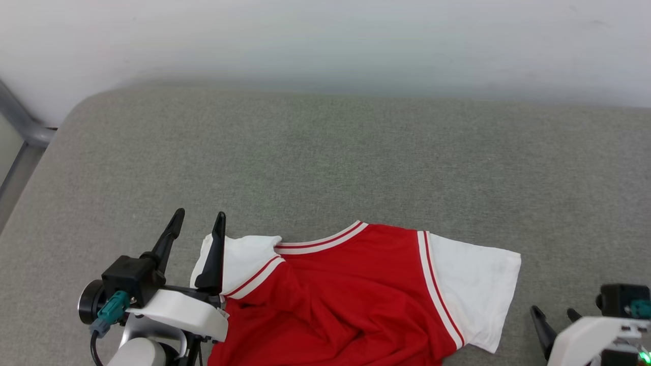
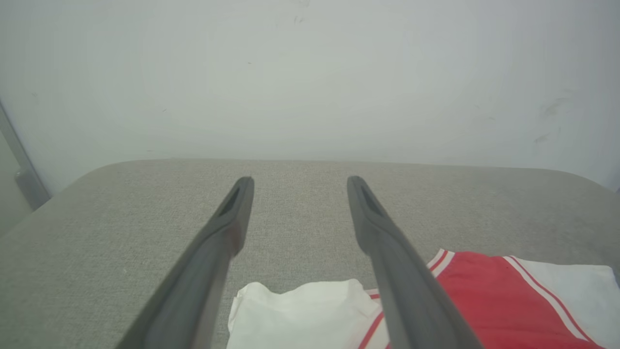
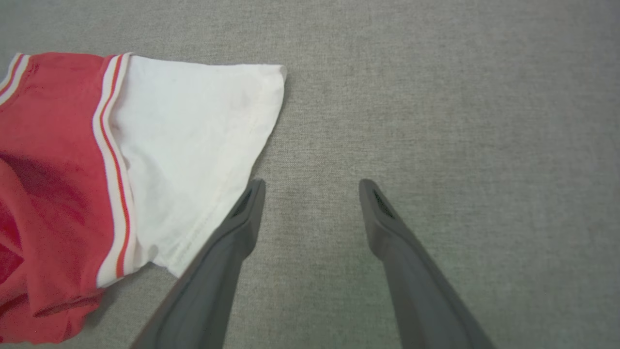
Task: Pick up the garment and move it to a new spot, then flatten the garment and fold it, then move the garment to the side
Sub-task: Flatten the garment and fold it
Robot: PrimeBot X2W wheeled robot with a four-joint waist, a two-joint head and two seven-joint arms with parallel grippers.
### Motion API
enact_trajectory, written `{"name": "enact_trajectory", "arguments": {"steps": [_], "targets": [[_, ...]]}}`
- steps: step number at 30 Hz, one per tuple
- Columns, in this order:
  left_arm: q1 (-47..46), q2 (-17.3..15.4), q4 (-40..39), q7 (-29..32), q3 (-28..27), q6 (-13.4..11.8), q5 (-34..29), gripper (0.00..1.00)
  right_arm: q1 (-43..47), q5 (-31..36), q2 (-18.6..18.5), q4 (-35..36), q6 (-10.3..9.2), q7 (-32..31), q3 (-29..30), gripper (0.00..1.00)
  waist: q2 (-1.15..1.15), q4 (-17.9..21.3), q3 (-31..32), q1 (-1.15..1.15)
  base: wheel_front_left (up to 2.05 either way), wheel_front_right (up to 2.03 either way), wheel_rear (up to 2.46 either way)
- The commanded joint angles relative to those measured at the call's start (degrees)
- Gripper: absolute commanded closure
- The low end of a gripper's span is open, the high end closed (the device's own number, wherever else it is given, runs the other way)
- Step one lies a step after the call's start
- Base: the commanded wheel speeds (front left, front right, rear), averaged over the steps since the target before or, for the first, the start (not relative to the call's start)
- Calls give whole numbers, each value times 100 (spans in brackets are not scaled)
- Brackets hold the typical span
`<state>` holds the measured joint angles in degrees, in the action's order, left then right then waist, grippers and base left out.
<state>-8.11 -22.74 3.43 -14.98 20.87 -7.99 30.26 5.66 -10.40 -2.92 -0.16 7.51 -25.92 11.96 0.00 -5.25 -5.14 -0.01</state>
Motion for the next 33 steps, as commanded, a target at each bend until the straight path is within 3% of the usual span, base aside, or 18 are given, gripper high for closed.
{"name": "enact_trajectory", "arguments": {"steps": [1,7,15,21,22,23,24,33], "targets": [[59,32,-84,-27,0,20,-63,0,-229,18,-23,-35,-4,-197,-66,0,0,-75,-86,1,0,0,0],[-9,149,-236,-28,-2,91,-122,0,-900,-65,-343,-326,-4,-1005,-393,0,0,-257,-346,1,0,0,0],[-160,279,-144,-28,-91,248,-140,0,-1708,-248,-767,-1004,-4,-1502,-830,0,0,-433,-596,1,0,0,0],[-161,361,17,-28,-164,332,-152,0,-1704,-461,-863,-1755,-3,-2173,-1107,0,0,-487,-642,1,0,0,0],[-144,373,75,-28,-159,341,-132,0,-1686,-512,-869,-1824,-3,-2251,-1130,16,0,-491,-638,1,0,0,0],[-135,384,111,-28,-153,357,-109,0,-1683,-608,-856,-1861,-3,-2286,-1137,51,0,-496,-636,1,0,0,0],[-143,389,126,-28,-162,370,-102,0,-1690,-634,-870,-1879,-2,-2291,-1164,100,0,-494,-639,1,0,0,0],[-180,213,363,139,-298,385,66,0,-1940,-509,-1133,-1251,-6,-1627,-916,100,0,-387,-485,1,0,0,0]]}}
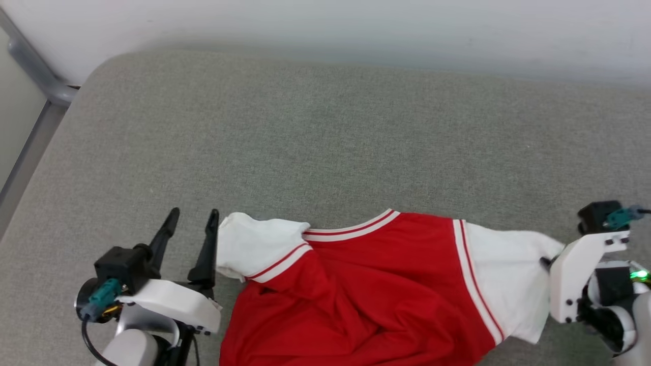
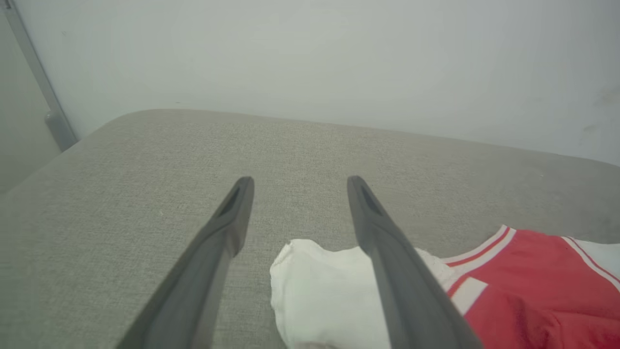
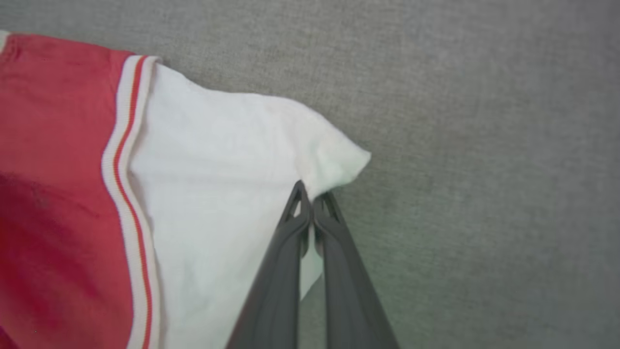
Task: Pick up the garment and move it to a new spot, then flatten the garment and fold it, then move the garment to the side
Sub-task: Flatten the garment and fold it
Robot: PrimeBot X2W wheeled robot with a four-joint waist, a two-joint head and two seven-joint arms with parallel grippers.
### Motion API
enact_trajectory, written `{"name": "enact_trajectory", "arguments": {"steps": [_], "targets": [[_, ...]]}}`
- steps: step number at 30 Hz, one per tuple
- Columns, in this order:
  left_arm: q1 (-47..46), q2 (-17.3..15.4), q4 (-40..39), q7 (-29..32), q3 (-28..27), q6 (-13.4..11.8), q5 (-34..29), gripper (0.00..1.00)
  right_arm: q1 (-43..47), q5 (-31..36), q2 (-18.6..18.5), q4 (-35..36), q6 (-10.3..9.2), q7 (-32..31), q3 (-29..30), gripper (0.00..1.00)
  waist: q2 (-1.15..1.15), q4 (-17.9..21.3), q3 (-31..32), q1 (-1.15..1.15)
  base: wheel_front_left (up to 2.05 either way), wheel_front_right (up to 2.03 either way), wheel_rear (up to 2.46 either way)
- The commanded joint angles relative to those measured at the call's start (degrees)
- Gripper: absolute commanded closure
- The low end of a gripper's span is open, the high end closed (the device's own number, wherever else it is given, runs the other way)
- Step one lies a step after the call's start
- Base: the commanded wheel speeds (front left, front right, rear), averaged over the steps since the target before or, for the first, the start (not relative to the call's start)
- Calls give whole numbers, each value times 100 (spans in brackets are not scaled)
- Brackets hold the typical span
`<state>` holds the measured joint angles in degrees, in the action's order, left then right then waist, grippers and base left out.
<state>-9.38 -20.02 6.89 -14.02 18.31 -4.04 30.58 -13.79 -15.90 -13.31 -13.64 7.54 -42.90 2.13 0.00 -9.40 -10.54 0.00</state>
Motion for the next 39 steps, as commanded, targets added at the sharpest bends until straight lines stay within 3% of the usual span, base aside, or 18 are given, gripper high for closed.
{"name": "enact_trajectory", "arguments": {"steps": [1,7,14,21,30,35,36,37,38,39], "targets": [[-81,-94,16,96,-76,0,70,0,36,87,-107,206,-9,121,109,100,0,44,87,0,0,0,0],[-302,-456,20,965,-169,177,438,0,324,259,-106,929,-8,74,351,100,0,176,232,0,0,0,0],[-868,-894,204,2786,38,525,1024,0,482,311,61,1492,-8,-129,301,100,0,417,54,0,0,0,0],[-1449,-1073,533,4311,375,815,1535,0,401,386,211,1687,-8,-133,238,100,0,616,-290,0,0,0,0],[-1818,-1183,1048,5097,639,901,1632,0,271,457,350,1680,-7,-38,165,100,0,793,-638,0,0,0,0],[-1827,-1069,1517,5757,978,943,1731,0,213,484,388,1644,-7,37,162,100,0,844,-777,0,0,0,0],[-1824,-1040,1600,5879,1042,948,1744,11,205,481,399,1628,-8,42,161,100,0,852,-793,0,0,0,0],[-1822,-1016,1668,5972,1101,938,1735,51,194,484,405,1620,-7,45,152,100,0,859,-805,0,0,0,0],[-1832,-979,1710,5996,1126,942,1753,65,185,489,407,1608,-7,53,146,100,0,866,-813,0,0,0,0],[-1869,-949,1733,5979,1145,951,1748,94,173,491,417,1596,-7,57,140,100,0,870,-819,0,0,0,0]]}}
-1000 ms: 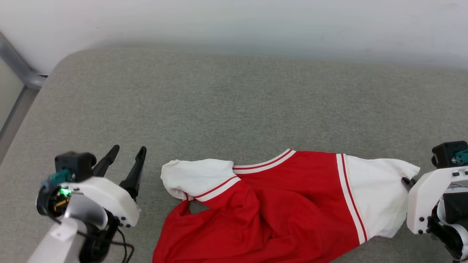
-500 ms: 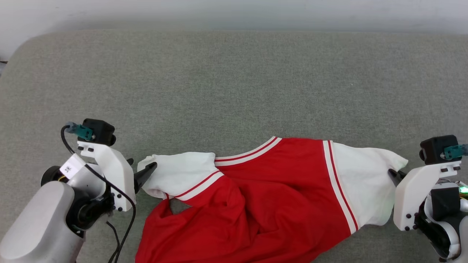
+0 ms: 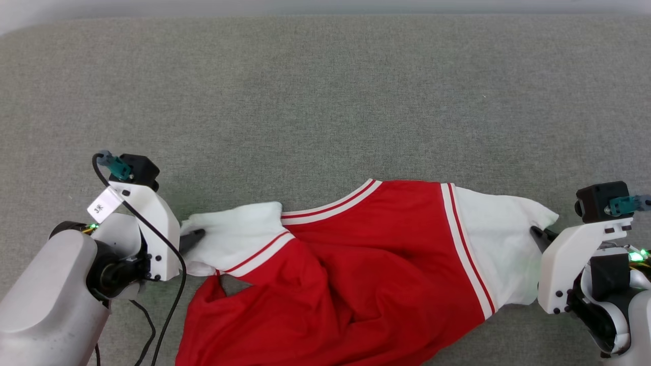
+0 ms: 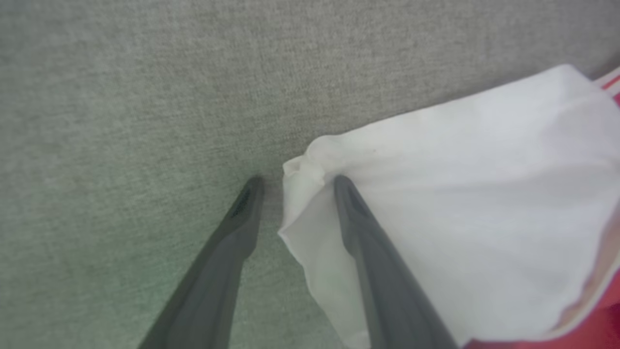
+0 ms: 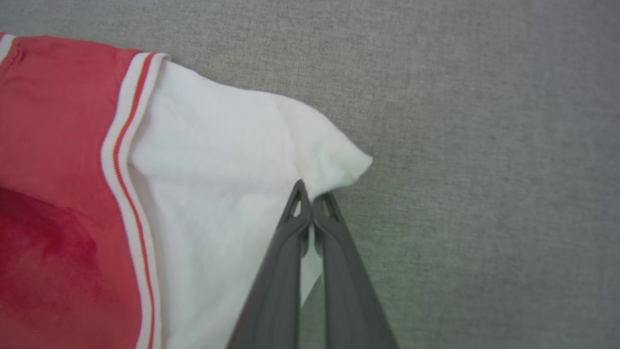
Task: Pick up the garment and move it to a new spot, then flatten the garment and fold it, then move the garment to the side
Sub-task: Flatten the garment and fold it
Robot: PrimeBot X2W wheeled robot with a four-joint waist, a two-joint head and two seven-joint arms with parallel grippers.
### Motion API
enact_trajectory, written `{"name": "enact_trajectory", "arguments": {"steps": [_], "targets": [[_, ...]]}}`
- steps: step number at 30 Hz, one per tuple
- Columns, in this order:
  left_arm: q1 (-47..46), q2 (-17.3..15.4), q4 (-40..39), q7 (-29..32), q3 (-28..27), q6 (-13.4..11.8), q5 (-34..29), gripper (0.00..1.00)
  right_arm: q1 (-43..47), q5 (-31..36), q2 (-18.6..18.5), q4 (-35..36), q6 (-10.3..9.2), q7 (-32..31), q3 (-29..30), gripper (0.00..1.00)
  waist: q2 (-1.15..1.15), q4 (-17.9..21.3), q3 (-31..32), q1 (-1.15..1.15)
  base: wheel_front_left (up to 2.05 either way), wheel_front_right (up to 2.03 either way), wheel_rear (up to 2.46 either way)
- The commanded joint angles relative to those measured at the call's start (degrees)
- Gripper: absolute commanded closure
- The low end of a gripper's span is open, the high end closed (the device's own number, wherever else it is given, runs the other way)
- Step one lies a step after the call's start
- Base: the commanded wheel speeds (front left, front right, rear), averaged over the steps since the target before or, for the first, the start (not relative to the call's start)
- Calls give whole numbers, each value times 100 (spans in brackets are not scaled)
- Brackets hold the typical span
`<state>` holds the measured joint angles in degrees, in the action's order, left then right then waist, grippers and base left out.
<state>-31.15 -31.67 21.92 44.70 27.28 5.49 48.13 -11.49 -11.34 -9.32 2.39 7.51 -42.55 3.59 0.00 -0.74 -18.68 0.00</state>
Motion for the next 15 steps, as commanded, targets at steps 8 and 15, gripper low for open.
{"name": "enact_trajectory", "arguments": {"steps": [8,15], "targets": [[-24,138,178,-867,89,74,-313,100,-139,81,1,-91,-4,265,111,100,0,-46,140,0,0,0,0],[-455,-34,-22,-2144,-15,49,-971,100,-406,156,-210,-338,-5,537,385,100,0,-244,536,0,0,0,0]]}}
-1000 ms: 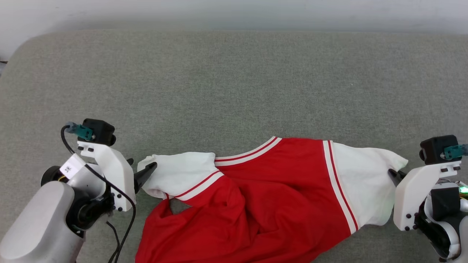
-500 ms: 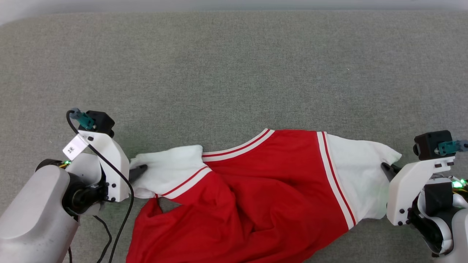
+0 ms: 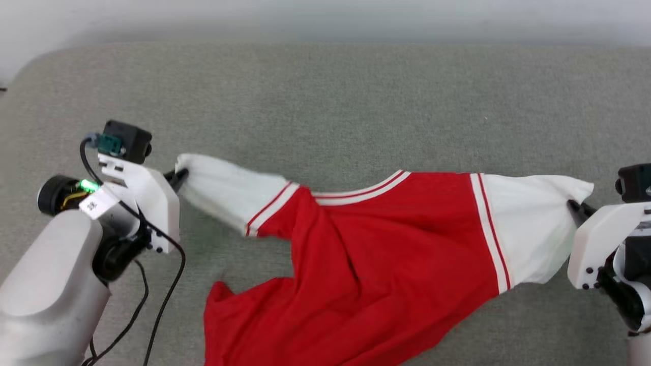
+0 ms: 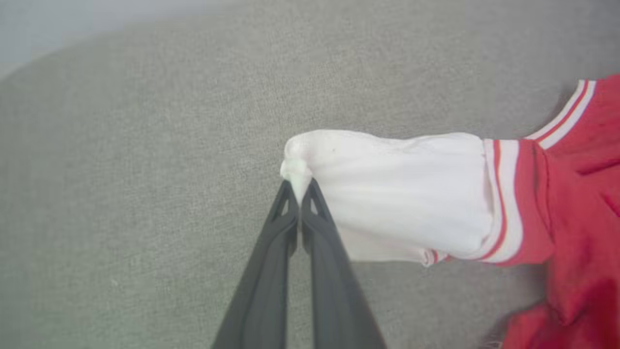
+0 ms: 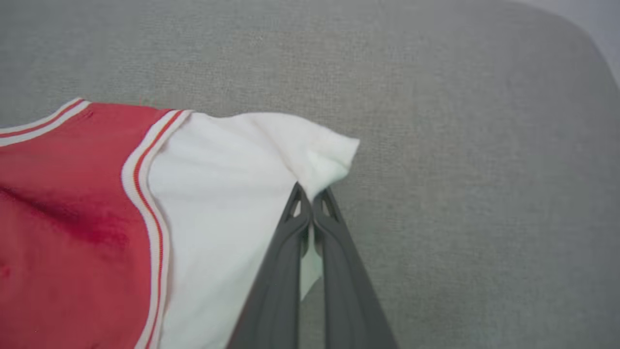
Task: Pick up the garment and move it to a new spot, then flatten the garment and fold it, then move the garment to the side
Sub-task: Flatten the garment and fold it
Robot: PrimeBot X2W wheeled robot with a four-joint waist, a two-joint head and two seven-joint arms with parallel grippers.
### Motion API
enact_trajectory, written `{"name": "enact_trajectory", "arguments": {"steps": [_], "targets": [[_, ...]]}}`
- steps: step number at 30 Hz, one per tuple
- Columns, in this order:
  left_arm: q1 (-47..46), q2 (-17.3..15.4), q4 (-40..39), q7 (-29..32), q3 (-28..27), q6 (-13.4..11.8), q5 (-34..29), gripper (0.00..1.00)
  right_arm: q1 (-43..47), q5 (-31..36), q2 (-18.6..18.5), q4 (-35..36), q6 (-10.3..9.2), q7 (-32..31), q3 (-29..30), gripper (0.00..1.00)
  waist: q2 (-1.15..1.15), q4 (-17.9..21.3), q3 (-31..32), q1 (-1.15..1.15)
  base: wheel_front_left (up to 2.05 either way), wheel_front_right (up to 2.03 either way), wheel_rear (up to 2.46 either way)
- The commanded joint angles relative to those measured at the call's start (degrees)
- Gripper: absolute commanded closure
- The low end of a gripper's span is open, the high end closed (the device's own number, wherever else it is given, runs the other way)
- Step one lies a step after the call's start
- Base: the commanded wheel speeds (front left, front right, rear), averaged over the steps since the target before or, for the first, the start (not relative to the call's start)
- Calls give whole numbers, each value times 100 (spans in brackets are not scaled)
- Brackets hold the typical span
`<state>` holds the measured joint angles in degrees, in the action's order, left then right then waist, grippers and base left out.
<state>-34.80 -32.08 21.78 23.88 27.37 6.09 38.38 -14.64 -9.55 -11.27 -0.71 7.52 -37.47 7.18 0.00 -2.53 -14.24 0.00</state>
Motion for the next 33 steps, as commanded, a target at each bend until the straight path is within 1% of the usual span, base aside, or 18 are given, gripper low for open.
{"name": "enact_trajectory", "arguments": {"steps": [1,6,10,12,17,18,21,25,30,33], "targets": [[-152,20,11,-137,-27,-11,-46,100,-158,-17,-57,-71,-5,60,24,100,0,-81,135,0,0,0,0],[-586,163,129,-741,-168,-170,-242,100,-610,64,-256,-400,-7,192,69,100,0,-134,333,0,0,0,0],[-978,375,495,-1302,-351,-273,-278,100,-1143,157,-420,-750,-6,388,-67,100,0,-132,435,0,0,0,0],[-1213,530,718,-1551,-436,-288,-236,100,-1444,203,-491,-939,-7,528,-149,100,0,-122,455,0,0,0,0],[-1920,734,1306,-2148,-569,-293,-294,100,-2341,357,-599,-1440,-6,898,-336,100,0,-81,423,0,0,0,0],[-2267,792,1557,-2345,-630,-259,-303,100,-2796,417,-623,-1640,-6,1047,-382,100,0,-49,355,0,0,0,0],[-2763,767,1908,-2596,-665,-193,-366,100,-3428,538,-620,-1946,-6,1241,-456,100,0,12,229,0,0,0,0],[-3452,634,2335,-2917,-798,-141,-391,100,-4334,788,-572,-2341,-7,1538,-536,100,0,128,-2,0,0,0,0],[-4358,457,2611,-3194,-903,-77,-440,100,-5527,1187,-546,-2713,-8,1888,-507,100,0,216,-414,0,0,0,0],[-4872,401,2708,-3239,-948,-40,-416,100,-6201,1417,-544,-2883,-7,2065,-471,100,0,222,-696,0,0,0,0]]}}
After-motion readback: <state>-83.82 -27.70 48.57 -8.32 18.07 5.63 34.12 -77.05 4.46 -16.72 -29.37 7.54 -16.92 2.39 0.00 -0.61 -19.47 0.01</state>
